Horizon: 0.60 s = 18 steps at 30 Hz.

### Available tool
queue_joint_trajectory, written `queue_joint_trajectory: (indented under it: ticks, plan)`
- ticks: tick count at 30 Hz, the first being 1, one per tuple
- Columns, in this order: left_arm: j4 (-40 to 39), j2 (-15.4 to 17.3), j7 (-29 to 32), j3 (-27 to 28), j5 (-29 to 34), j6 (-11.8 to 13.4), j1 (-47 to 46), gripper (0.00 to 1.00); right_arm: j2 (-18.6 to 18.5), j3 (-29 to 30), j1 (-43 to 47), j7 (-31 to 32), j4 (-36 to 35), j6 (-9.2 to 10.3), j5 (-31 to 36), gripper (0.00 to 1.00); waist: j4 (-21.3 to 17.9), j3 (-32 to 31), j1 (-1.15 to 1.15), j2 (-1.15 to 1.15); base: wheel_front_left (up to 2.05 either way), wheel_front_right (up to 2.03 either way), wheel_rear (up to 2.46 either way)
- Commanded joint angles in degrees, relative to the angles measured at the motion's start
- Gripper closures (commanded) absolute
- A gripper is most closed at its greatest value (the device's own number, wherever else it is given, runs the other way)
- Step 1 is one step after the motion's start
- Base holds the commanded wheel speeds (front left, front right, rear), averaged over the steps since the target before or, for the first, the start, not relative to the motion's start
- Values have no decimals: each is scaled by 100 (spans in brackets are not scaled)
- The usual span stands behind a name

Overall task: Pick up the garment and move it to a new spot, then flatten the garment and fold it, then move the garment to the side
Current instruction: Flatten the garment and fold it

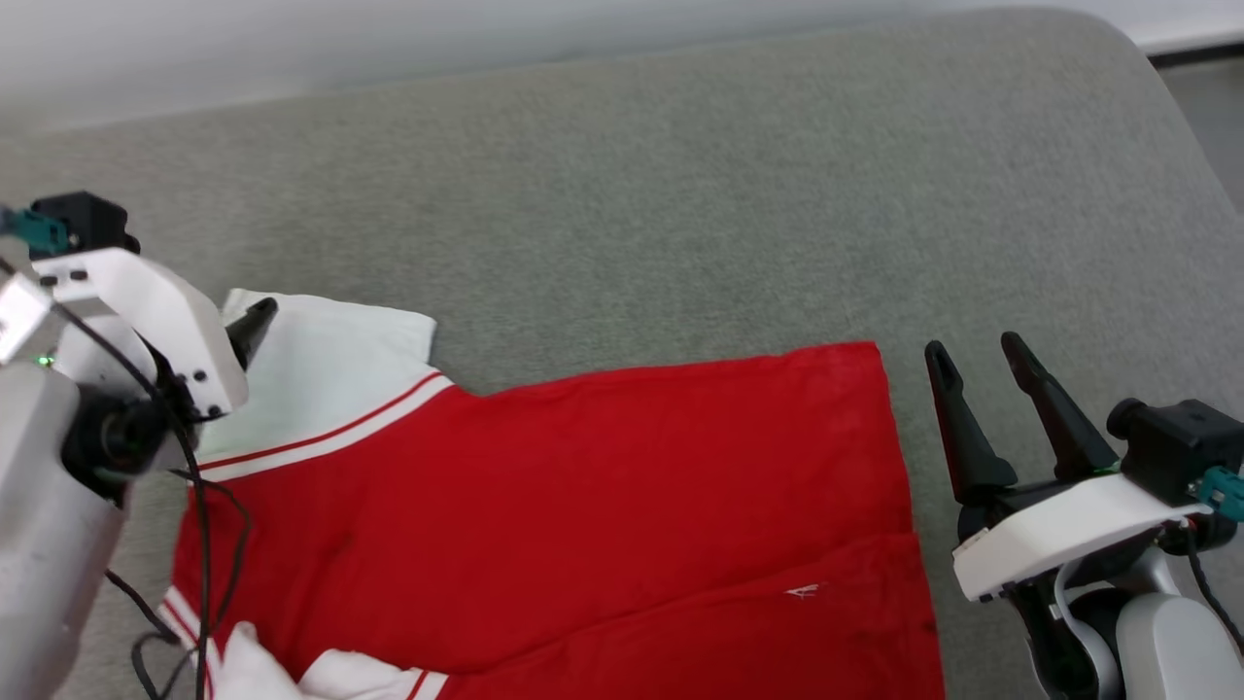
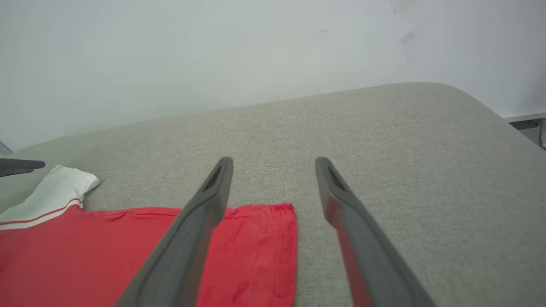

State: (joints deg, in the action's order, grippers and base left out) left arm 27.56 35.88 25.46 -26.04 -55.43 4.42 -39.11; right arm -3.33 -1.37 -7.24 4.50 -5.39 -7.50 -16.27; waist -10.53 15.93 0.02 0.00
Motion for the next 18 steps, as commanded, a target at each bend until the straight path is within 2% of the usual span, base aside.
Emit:
queue_joint_trajectory:
  ticks: [1, 6, 11, 12, 13, 14, 18]
  plan:
    - [150, 81, 248, -65, -14, -36, -200, 0, 38, -39, -160, -53, 36, 3, -71, 0, -251, 273, -2, 0, 0, 0, 0]
    - [564, 250, 1044, -221, -47, -47, -579, 0, 50, -111, -238, -80, 184, 3, -176, 0, -433, 487, -2, 0, 0, 0, 0]
    - [835, 302, 1929, -540, -53, -5, -585, 0, 54, -81, -231, -97, 321, 3, -308, 0, -504, 625, -2, 0, 0, 0, 0]
    - [874, 281, 2105, -595, -73, 5, -556, 45, 54, -65, -231, -91, 347, 3, -344, 0, -504, 641, -2, 0, 0, 0, 0]
    - [884, 245, 2221, -648, -91, 18, -533, 70, 52, -47, -251, -112, 370, 3, -379, 0, -501, 661, -2, 0, 0, 0, 0]
    - [888, 110, 2318, -690, -156, 30, -483, 100, 53, -6, -300, -86, 463, 4, -472, 0, -493, 709, -2, 0, 0, 0, 0]
    - [832, 49, 2147, -685, -133, -31, -491, 100, 53, 93, -399, 69, 616, 3, -574, 0, -440, 691, -2, 0, 0, 0, 0]
